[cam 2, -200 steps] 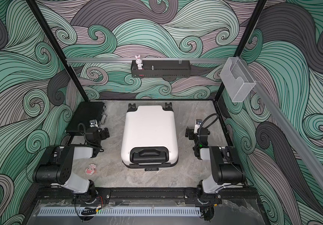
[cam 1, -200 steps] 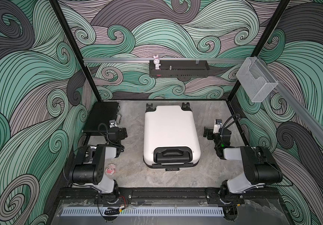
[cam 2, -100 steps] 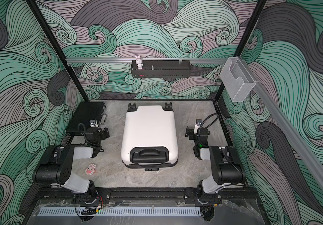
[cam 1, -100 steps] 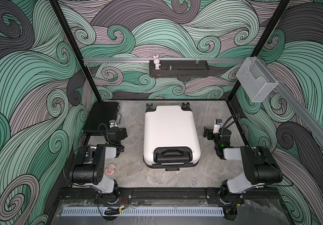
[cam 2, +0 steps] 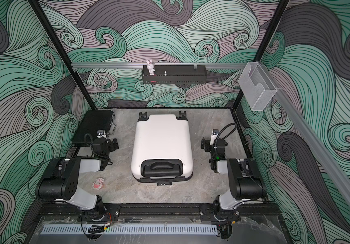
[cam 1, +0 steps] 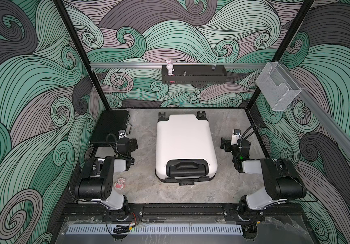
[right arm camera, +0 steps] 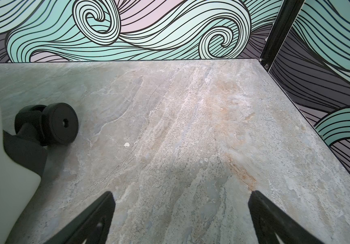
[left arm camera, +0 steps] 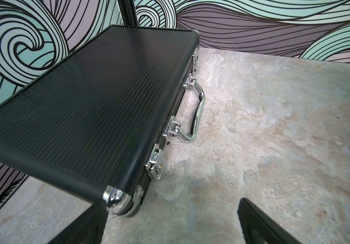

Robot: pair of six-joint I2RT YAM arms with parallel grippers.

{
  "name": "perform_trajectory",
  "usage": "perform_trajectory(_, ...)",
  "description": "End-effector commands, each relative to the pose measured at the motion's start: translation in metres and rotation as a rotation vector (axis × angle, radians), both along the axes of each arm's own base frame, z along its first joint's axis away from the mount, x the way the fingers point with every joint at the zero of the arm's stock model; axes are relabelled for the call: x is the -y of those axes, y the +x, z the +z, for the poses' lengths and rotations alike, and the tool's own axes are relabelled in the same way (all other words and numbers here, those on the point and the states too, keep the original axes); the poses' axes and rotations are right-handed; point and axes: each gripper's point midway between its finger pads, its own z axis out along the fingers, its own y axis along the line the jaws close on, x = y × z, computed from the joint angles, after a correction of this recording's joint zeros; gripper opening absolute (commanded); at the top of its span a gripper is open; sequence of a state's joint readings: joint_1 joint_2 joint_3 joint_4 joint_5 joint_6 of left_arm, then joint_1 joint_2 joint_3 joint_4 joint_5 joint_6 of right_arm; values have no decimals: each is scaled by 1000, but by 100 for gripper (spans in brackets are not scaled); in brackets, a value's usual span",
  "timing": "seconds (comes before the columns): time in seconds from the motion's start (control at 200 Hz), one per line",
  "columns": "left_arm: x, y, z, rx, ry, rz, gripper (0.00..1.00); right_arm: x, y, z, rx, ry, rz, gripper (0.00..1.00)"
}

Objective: Open the suitcase zippers
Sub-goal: Pick up the suitcase from the center of the board.

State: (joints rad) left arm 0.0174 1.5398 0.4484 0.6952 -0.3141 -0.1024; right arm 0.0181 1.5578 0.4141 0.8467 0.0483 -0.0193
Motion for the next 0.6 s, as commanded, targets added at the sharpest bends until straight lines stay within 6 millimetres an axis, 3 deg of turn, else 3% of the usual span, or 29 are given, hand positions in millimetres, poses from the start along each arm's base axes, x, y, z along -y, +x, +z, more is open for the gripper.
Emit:
perform_trajectory(0.0,-4,1,7,17,-2,25,98,-2,0,3,4,10,11,99)
perform_trajectory(0.165,-3,0,10,26,7,16,95,-1,-2,7,22,8,11,99)
perform_trajectory(0.255,7,5,24,-7,27,-50,91,4,-1,20,-24,7,-23,99)
perform_trajectory(0.345,8,4,49,-74,-10,-14,83,2,0,59,-33,9,-10,99)
perform_trajectory(0.42,15,5,71,-45,-108,-9,82,-14,-3,91,-15,18,85,99)
perform_trajectory(0.595,79,0,96,-105,-440,-190,77,-60,-28,158,-49,133,324,99)
